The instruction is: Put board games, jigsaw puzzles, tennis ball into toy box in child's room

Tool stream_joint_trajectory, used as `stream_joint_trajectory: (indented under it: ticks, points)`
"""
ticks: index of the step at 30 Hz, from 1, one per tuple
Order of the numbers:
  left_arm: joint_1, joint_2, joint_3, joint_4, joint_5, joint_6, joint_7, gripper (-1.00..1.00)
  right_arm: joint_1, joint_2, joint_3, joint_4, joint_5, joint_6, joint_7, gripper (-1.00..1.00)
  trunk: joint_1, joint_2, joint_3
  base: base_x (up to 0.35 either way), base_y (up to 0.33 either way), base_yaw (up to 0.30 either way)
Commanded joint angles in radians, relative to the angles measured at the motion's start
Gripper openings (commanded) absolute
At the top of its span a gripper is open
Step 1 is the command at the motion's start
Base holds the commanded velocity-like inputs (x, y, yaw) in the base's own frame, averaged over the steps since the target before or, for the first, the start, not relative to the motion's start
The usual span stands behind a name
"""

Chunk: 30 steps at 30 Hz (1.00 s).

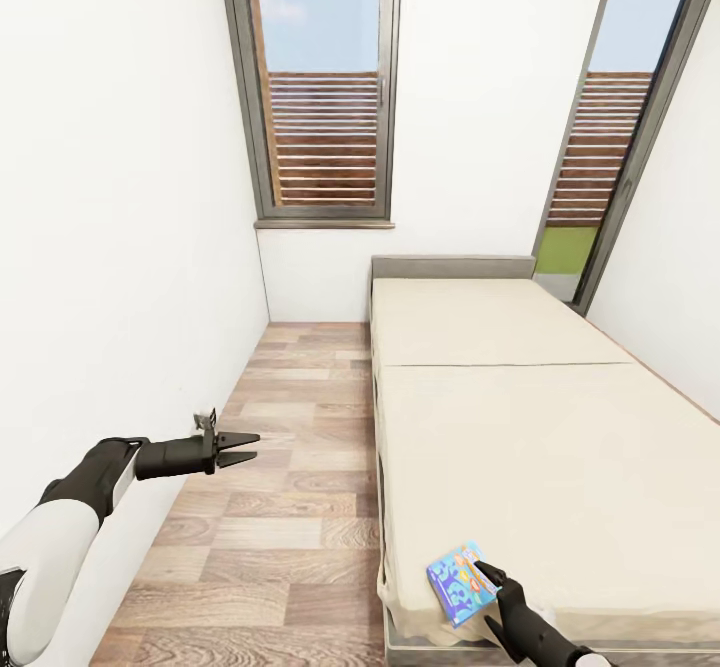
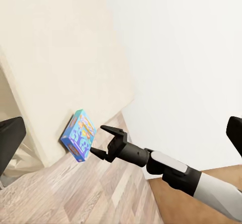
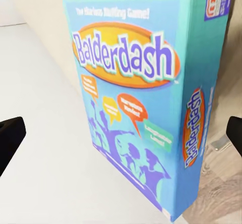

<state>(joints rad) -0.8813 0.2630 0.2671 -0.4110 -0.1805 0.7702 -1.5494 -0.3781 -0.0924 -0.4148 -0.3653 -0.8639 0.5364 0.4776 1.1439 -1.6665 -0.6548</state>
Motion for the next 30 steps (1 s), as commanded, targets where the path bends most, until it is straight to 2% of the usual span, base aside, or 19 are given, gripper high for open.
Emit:
stream_joint_trajectory:
  ticks: [1, 12, 30]
  points:
    - [-0.001, -0.001, 0.006, 0.000, -0.010, 0.011, -0.007, 1.00, -0.001, 0.000, -0.006, 0.000, -0.003, 0.008, 0.000, 1.00, 0.004, -0.007, -0.004, 0.000, 0.000, 0.000]
    - [-0.001, -0.001, 0.006, -0.001, -0.010, 0.011, -0.007, 1.00, -0.001, 0.000, -0.004, 0.000, -0.003, 0.007, 0.000, 1.00, 0.046, -0.084, -0.039, 0.000, 0.000, 0.000]
    - [-0.001, -0.001, 0.006, 0.000, -0.010, 0.011, -0.008, 1.00, -0.001, 0.001, -0.003, -0.003, -0.003, 0.008, 0.001, 1.00, 0.046, -0.084, -0.039, 0.000, 0.000, 0.000]
